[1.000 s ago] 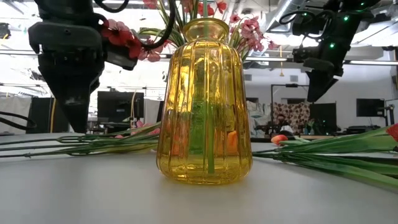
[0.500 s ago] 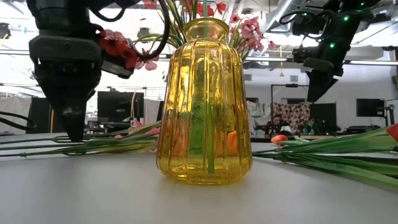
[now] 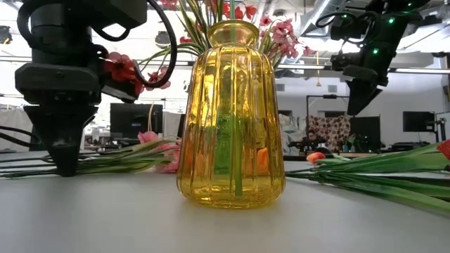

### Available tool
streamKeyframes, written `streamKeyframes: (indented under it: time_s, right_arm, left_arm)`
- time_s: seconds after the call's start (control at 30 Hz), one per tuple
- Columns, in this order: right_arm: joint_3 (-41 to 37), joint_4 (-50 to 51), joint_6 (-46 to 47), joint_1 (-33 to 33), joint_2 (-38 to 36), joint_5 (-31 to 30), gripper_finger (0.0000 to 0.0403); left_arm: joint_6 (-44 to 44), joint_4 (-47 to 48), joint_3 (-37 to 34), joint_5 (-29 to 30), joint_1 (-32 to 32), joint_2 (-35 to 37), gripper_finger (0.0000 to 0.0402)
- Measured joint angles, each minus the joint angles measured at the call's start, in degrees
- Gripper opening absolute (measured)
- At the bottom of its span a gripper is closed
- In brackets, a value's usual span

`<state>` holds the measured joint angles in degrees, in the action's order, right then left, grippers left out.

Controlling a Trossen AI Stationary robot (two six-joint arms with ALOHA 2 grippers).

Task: Sort flowers into vase by color
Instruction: Put the pink flowers into the transparent vase

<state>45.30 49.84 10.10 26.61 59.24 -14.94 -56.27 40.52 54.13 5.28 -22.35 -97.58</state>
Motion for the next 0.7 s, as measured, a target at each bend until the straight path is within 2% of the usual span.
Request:
streamKeyframes:
  time_s: [0.17, 0.47, 0.7]
  right_arm:
    - [0.0, 0.0, 0.0, 0.0, 0.0, 0.0, 0.0221]
    - [0.0, 0.0, 0.0, 0.0, 0.0, 0.0, 0.0221]
    - [0.0, 0.0, 0.0, 0.0, 0.0, 0.0, 0.0221]
  left_arm:
    - [-1.3, 0.6, 0.0, 0.2, 0.0, 0.0, 0.0144]
    - [-1.5, 1.1, 0.0, -0.1, 0.5, 0.0, 0.0017]
    - [2.4, 1.5, 0.0, -1.6, 2.0, 0.3, 0.0004]
